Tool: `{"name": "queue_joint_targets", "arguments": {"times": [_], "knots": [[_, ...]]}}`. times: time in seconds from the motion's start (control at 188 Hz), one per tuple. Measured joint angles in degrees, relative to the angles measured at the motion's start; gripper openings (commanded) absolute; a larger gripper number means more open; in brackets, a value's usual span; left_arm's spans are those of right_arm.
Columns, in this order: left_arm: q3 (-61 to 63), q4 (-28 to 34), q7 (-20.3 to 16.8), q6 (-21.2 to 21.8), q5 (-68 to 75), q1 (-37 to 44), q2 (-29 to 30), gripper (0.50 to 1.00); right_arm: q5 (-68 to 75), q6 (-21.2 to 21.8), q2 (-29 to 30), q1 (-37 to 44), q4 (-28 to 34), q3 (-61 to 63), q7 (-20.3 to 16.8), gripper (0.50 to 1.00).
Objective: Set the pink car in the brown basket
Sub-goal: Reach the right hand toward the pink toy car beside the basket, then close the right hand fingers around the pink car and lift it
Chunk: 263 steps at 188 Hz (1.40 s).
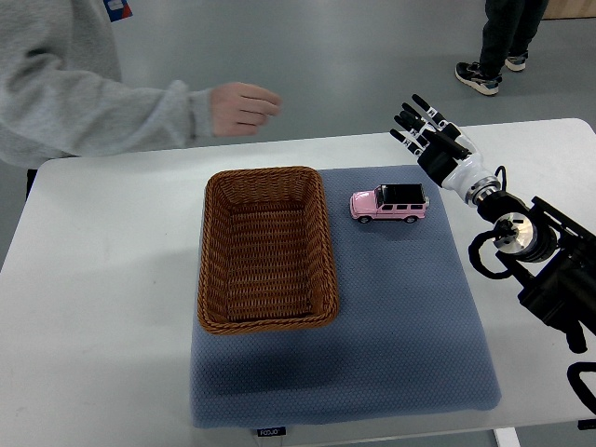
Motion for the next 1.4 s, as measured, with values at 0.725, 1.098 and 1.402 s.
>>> {"name": "queue_joint_targets", "arguments": {"times": [0.725,1.098,1.402], "knots": [[-0.02,-0.17,-0.1,0.0,0.05,-0.02,0.0,1.0,-37.23,6.22,-10.31,9.73,0.82,-13.24,-0.15,0.911],[0.11,-0.36,-0.09,-0.08,0.05,-0.01,0.0,1.0,-61.12,0.81,-14.77,15.63,5.8,-27.25,0.0,0.907],[0.03,-0.29,-0.09,-0.09,0.05,-0.01,0.0,1.0,-61.6,-4.4,-13.68,15.34,5.67,-32.53,-0.17,0.907]]}}
